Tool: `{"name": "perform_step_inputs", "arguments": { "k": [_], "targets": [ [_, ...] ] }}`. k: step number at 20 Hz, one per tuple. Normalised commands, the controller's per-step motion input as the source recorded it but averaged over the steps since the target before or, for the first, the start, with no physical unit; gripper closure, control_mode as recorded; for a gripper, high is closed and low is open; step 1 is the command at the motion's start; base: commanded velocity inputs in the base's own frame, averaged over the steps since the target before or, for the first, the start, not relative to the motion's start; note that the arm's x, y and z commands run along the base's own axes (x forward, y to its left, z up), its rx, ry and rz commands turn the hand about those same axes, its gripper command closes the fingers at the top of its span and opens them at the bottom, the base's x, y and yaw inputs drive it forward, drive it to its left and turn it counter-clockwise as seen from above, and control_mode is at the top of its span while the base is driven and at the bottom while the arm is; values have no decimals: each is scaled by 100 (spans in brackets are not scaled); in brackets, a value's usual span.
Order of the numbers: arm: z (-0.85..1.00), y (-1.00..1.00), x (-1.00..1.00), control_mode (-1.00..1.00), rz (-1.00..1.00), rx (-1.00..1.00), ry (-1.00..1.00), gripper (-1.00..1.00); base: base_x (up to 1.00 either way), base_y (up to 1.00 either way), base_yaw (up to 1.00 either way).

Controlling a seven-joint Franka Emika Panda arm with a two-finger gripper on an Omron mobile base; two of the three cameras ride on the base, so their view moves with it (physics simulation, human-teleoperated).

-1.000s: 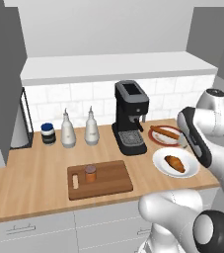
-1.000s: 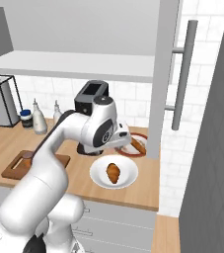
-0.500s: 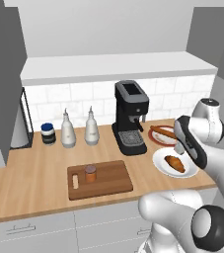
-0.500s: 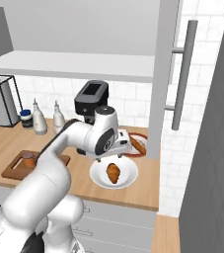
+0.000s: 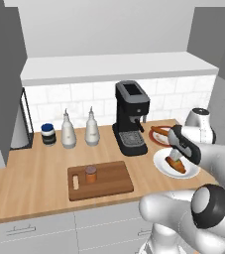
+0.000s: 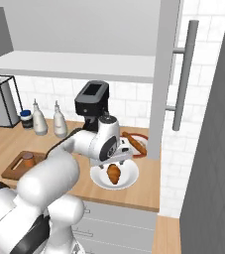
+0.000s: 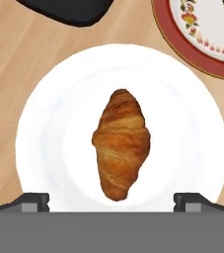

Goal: From the different types of pastries on the counter, select a croissant and place it on the cutting board. Then retrieve a jar of jam from the cabinet and place it alongside the croissant on the cutting board.

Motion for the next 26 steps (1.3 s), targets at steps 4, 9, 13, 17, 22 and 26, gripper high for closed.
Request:
{"name": "perform_step_inputs", "arguments": {
  "k": [4,9,13,17,22,26],
  "targets": [
    [-3,-22,25,-100,1,3,11,-100,0,0,0],
    [-19,0,1,-100,1,0,2,-100,0,0,0],
    [-20,0,2,-100,0,3,1,-100,0,0,0],
    [-13,0,0,-100,0,5,1,-100,0,0,0],
    [-23,4,0,-100,0,5,1,-100,0,0,0],
    [-19,15,0,-100,0,3,1,-100,0,0,0]
  ]
}}
